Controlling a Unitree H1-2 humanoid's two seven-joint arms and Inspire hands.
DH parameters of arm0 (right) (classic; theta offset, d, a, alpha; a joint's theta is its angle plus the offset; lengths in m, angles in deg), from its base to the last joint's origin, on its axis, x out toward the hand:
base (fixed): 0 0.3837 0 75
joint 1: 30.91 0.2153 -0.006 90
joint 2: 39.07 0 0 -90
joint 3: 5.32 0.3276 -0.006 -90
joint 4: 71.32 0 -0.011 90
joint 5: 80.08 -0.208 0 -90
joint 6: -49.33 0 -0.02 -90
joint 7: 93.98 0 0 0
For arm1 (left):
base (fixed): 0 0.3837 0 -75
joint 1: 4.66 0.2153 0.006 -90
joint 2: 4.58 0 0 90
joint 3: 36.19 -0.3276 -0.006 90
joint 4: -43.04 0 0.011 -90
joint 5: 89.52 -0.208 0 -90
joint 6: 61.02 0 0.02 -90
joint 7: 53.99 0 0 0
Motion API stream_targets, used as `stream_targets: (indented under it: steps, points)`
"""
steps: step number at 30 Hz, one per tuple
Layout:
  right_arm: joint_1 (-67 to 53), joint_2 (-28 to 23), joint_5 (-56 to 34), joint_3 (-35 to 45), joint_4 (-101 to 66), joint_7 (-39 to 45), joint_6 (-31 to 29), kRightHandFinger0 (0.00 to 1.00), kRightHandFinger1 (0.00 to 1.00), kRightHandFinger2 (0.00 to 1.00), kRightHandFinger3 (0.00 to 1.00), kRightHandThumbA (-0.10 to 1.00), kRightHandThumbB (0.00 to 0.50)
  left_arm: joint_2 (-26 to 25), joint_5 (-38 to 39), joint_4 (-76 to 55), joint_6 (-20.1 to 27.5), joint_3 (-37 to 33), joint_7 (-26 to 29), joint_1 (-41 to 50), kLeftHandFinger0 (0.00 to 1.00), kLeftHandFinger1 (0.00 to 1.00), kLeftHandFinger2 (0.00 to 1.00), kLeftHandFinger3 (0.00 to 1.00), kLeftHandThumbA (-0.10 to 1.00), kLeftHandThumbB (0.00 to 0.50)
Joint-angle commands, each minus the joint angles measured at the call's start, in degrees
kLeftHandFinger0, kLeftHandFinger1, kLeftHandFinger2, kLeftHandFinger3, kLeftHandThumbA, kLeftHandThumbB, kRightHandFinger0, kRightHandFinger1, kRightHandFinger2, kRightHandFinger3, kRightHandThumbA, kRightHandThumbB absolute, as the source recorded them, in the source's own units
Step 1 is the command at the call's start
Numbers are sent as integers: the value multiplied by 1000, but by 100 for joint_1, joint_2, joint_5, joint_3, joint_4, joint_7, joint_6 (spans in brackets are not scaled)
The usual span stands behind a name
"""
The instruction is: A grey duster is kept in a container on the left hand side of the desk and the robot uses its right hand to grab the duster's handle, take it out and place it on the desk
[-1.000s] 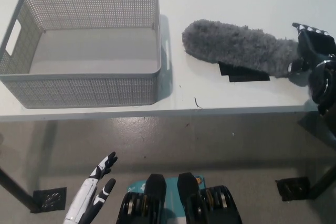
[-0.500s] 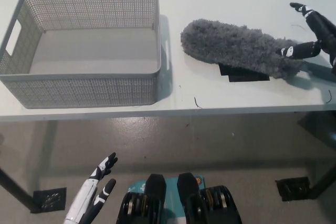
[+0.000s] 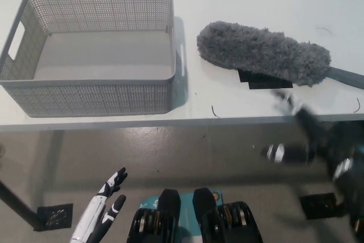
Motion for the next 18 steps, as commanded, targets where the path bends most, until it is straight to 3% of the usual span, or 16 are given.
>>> stream_targets:
  steps: [1, 2, 3, 4, 5, 6, 7, 8, 9, 10, 13, 15, 18]
  points:
    - [-3035, 1155, 1076, -638, -4906, -3063, -3943, 1000, 1000, 1000, 1000, 1000, 419, 64, 87, 28, 365, -11, 167, -126, 1000, 1000, 1000, 1000, 1000, 112]
    - [-3161, 1191, 1161, -606, -4906, -3058, -3943, 1000, 1000, 1000, 1000, 1000, 440, 67, 90, 59, 397, -12, 174, -140, 1000, 1000, 1000, 1000, 1000, 111]
    - [-3147, 1050, 984, -739, -4900, -3025, -3943, 1000, 1000, 1000, 1000, 1000, 375, 60, 90, 77, 397, -16, 165, -140, 1000, 1000, 1000, 1000, 1000, 112]
    - [-3084, 954, 860, -784, -4894, -2981, -3943, 1000, 1000, 1000, 1000, 1000, 365, 55, 86, 103, 408, -15, 167, -146, 1000, 1000, 1000, 1000, 1000, 113]
    - [-3129, 1077, 701, -822, -4896, -2881, -3943, 1000, 1000, 1000, 1000, 919, 283, 58, 89, 112, 415, -8, 177, -159, 1000, 1000, 1000, 1000, 1000, 114]
    - [-3287, 1271, 666, -676, -4858, -2737, -3943, 1000, 1000, 1000, 1000, 892, 121, 63, 94, 107, 394, 1, 182, -172, 1000, 1000, 1000, 1000, 1000, 115]
    - [-3346, 1332, 339, -611, -4753, -2403, -3943, 1000, 1000, 1000, 1000, 1000, 154, 68, 107, 100, 372, 7, 179, -180, 1000, 1000, 1000, 1000, 1000, 121]
    - [-3294, 1301, 233, -534, -4456, -2149, -3943, 1000, 1000, 1000, 1000, 1000, 182, 77, 107, 100, 353, 14, 188, -198, 1000, 1000, 1000, 1000, 1000, 119]
    - [-3122, 1137, 414, -488, -4036, -2210, -3943, 1000, 1000, 1000, 1000, 1000, 251, 90, 86, 118, 372, 15, 212, -210, 1000, 1000, 1000, 1000, 1000, 111]
    - [-3020, 1034, 514, -466, -3794, -2269, -3943, 1000, 1000, 1000, 1000, 1000, 271, 98, 72, 130, 389, 14, 228, -216, 1000, 1000, 1000, 1000, 1000, 110]
    - [-2284, 1050, 939, 2, -1480, -3036, -3943, 1000, 1000, 1000, 1000, 1000, 220, 157, 169, 107, 328, -17, 157, -221, 1000, 1000, 1000, 1000, 1000, 127]
    - [-1830, 1151, 425, 380, 67, -2866, -3943, 1000, 1000, 1000, 1000, 1000, 261, 168, 129, 81, 317, -51, 144, -198, 1000, 1000, 1000, 1000, 1000, 127]
    - [-1574, 1175, 39, 623, 1026, -2551, -3943, 1000, 1000, 1000, 1000, 1000, 247, 174, 68, 82, 331, -73, 156, -234, 1000, 1000, 1000, 1000, 1000, 126]
